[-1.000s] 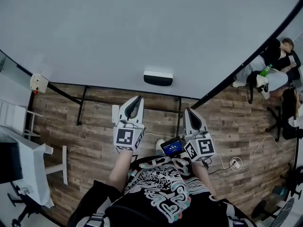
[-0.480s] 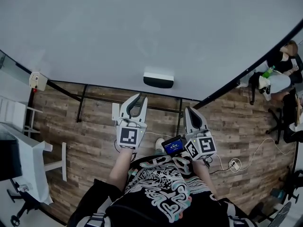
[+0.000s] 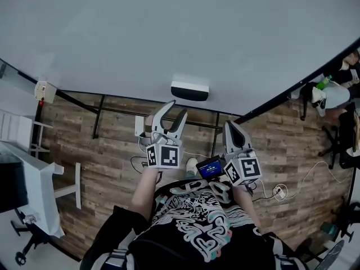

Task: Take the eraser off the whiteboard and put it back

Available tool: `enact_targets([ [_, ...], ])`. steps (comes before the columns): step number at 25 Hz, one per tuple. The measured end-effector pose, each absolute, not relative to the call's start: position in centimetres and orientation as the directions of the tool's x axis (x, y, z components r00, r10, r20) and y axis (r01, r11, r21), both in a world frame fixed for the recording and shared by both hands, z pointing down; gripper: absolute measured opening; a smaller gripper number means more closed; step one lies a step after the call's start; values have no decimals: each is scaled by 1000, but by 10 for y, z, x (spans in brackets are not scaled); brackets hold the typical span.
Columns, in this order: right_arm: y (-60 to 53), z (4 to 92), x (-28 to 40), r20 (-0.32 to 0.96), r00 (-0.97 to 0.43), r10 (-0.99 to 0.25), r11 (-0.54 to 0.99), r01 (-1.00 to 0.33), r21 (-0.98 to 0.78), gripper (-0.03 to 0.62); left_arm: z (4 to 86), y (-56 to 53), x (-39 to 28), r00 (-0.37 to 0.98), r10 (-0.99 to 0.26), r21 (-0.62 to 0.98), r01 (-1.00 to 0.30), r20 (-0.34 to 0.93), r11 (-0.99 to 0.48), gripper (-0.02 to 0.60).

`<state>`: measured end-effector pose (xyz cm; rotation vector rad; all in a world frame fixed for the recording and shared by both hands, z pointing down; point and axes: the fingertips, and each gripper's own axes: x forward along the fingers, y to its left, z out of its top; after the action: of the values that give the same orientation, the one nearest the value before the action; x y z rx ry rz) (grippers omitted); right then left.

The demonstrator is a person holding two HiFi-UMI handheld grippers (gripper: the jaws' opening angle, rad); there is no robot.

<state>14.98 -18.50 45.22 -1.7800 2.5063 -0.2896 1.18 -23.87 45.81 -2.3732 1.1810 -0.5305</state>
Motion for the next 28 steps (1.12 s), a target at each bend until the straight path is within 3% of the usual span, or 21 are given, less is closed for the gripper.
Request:
enact_targets([
  [6, -190, 455, 158, 70, -329, -942, 311, -932, -186, 26, 459, -247, 12, 529, -837, -647, -590, 142, -483, 201],
  [10, -195, 456, 158, 69, -338, -938, 320, -928, -190, 26, 455, -252, 13, 498, -860, -718, -559, 110, -415, 292],
  [16, -202, 456, 158, 64, -358, -932, 339, -918, -207, 26, 458, -263, 12, 438, -893, -832, -452, 108, -322, 376],
  [28, -218, 454, 166, 32, -381, -924, 360, -894, -266, 26, 456, -279, 16, 369, -928, -943, -282, 61, -174, 416],
])
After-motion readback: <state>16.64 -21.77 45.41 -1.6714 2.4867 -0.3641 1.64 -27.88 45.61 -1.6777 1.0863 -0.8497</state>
